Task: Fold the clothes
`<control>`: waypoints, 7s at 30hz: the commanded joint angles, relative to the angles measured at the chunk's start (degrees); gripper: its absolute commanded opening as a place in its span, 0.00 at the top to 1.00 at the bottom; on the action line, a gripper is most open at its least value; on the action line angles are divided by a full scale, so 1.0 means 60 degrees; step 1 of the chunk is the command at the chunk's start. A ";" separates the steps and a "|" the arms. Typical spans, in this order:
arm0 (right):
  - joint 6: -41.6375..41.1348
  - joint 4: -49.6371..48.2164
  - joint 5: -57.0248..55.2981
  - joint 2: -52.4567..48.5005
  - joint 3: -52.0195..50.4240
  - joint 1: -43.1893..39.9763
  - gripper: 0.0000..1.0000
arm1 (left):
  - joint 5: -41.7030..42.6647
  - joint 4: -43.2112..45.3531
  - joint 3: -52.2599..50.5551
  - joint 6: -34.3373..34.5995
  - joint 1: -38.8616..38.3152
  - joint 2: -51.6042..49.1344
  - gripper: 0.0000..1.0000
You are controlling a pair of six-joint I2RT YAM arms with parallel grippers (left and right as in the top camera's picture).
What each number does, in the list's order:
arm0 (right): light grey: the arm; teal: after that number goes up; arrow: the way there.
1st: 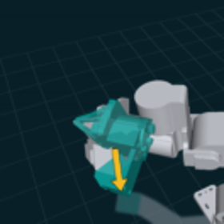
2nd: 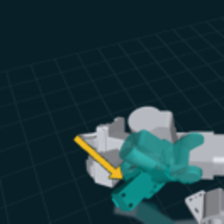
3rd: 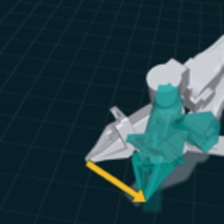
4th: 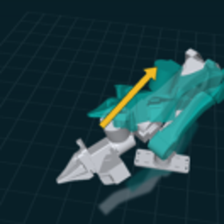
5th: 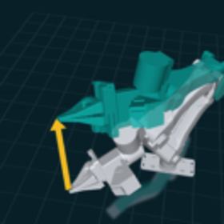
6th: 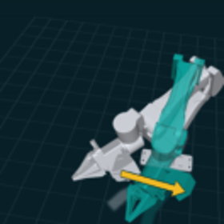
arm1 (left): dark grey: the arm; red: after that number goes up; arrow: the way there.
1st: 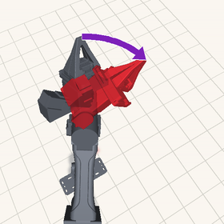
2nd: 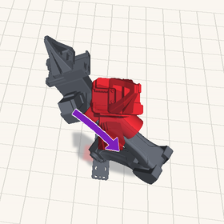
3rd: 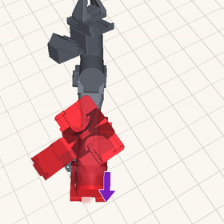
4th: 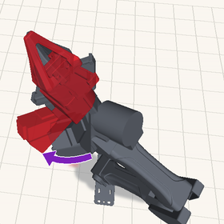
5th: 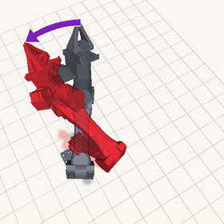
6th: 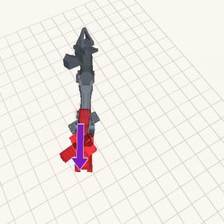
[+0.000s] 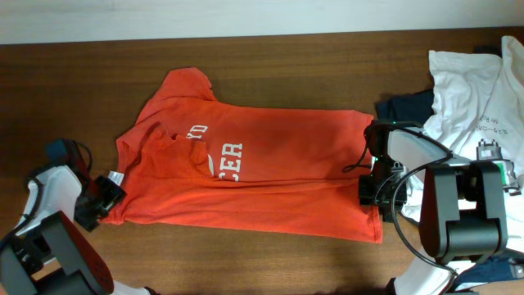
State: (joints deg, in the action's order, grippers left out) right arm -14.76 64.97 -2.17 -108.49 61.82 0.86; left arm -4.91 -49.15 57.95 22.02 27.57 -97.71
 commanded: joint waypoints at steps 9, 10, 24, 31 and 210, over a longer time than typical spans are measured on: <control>-0.0091 -0.0248 0.0022 -0.0157 -0.0062 -0.0033 0.52 | -0.2011 0.0608 -0.0914 0.1206 0.0127 0.0040 1.00; -0.0091 -0.0248 0.0025 -0.0157 -0.0062 -0.0033 0.52 | -0.2076 0.0463 -0.0914 0.1257 0.0288 0.0040 1.00; -0.0084 0.1344 0.0062 0.1268 0.2302 -0.0022 0.22 | 0.1413 -0.0029 0.0492 -0.0725 0.1530 0.1796 0.52; 0.0117 0.1931 0.0368 0.1344 0.3377 -0.0022 0.19 | 0.3115 0.1621 0.1905 -0.3402 -0.0561 0.1723 0.25; 0.0594 0.2677 0.0568 0.0608 0.2940 -0.0157 0.80 | 0.0885 -0.2069 0.5770 -0.2830 -0.1763 -0.2517 1.00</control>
State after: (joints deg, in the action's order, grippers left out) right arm -11.55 80.82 1.13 -105.58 78.85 0.30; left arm 1.96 -62.85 91.83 7.31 18.59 -113.06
